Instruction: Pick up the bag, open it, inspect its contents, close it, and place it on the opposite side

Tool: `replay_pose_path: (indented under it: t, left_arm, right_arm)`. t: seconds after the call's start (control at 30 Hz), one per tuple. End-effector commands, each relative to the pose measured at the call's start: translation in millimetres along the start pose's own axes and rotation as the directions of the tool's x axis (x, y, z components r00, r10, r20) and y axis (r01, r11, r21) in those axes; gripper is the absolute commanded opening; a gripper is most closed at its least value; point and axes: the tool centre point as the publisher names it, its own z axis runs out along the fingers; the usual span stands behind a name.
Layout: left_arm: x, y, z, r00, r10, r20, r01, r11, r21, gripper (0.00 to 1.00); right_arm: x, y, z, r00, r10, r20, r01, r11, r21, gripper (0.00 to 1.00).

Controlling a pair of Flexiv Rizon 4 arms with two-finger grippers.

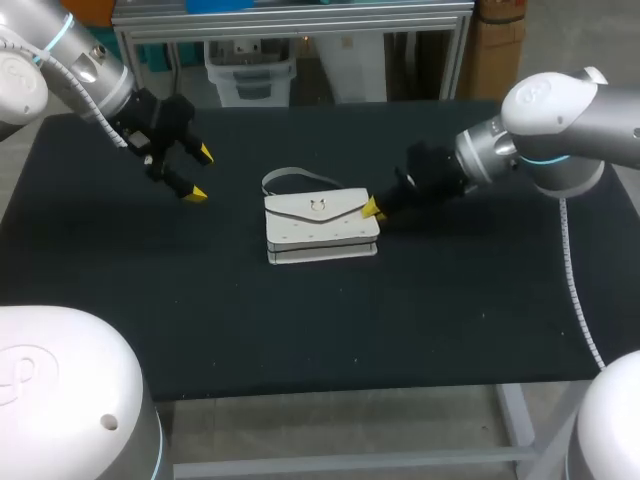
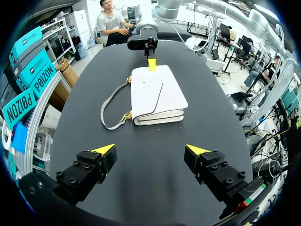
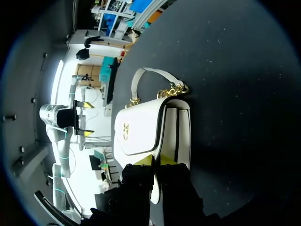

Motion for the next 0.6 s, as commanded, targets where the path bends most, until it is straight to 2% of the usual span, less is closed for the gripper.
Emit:
replay_pose_path:
  t: [0.03,0.07,0.1,0.13,0.6]
  left_arm:
    - [-0.4,0.4,1.0,1.0,0.0,0.001,0.0,1.0,0.002,1.0]
    - [-0.4,0.4,1.0,1.0,0.0,0.001,0.0,1.0,0.002,1.0]
    - [-0.4,0.4,1.0,1.0,0.0,0.001,0.0,1.0,0.002,1.0]
    - [-0.4,0.4,1.0,1.0,0.0,0.001,0.0,1.0,0.002,1.0]
    - [-0.4,0.4,1.0,1.0,0.0,0.001,0.0,1.0,0.002,1.0]
  right_arm:
    - [0.4,-1.0,0.0,1.0,0.001,-0.002,-0.001,1.0,-0.002,0.17]
    - [1.1,-1.0,-1.2,1.0,0.0,-0.003,0.0,1.0,-0.001,0.43]
    - [1.7,-1.1,-2.6,1.0,0.0,-0.003,0.0,1.0,-0.001,0.85]
    - [2.6,-1.2,-5.0,1.0,-0.002,-0.003,0.002,1.0,0.001,1.0]
    - [20.6,-7.0,-56.1,0.995,-0.077,0.067,0.079,0.996,-0.036,1.0]
